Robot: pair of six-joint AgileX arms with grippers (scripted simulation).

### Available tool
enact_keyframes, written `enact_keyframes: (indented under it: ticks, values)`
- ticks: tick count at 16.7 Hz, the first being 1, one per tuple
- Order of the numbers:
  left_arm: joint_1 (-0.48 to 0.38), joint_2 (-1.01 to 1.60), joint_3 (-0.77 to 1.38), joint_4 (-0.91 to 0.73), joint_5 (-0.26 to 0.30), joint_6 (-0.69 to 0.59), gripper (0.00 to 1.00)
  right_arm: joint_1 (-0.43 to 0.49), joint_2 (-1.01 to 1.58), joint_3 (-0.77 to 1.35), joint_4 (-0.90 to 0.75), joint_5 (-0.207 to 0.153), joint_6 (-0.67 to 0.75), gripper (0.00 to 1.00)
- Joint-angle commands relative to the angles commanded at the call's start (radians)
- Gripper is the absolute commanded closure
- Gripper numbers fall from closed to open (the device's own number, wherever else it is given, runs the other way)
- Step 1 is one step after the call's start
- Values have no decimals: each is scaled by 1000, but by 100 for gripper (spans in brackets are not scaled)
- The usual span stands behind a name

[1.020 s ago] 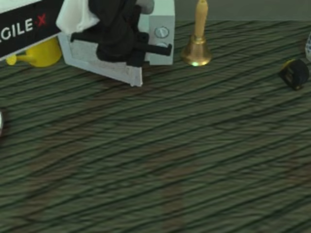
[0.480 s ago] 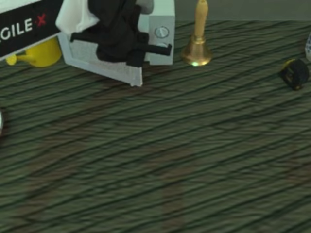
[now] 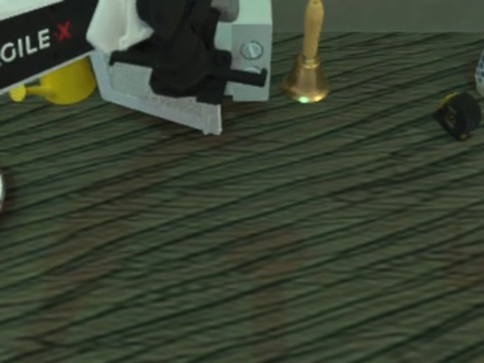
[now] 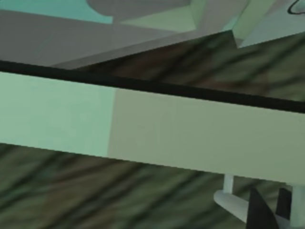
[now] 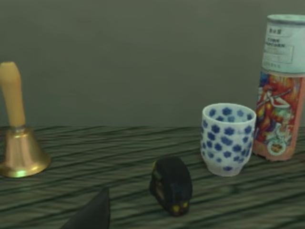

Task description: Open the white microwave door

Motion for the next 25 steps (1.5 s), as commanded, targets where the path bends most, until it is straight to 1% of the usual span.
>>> enact_keyframes:
  ticks: [3, 7, 9, 25]
  values:
    - [-3, -8, -16, 6, 14, 10, 100, 0, 0, 0, 0, 0, 0, 0]
    - [22, -60, -89, 30, 53, 91, 100, 0, 0, 0, 0, 0, 0, 0]
    - [27, -74, -104, 38, 63, 110, 100, 0, 0, 0, 0, 0, 0, 0]
    - [27, -74, -104, 38, 63, 110, 100, 0, 0, 0, 0, 0, 0, 0]
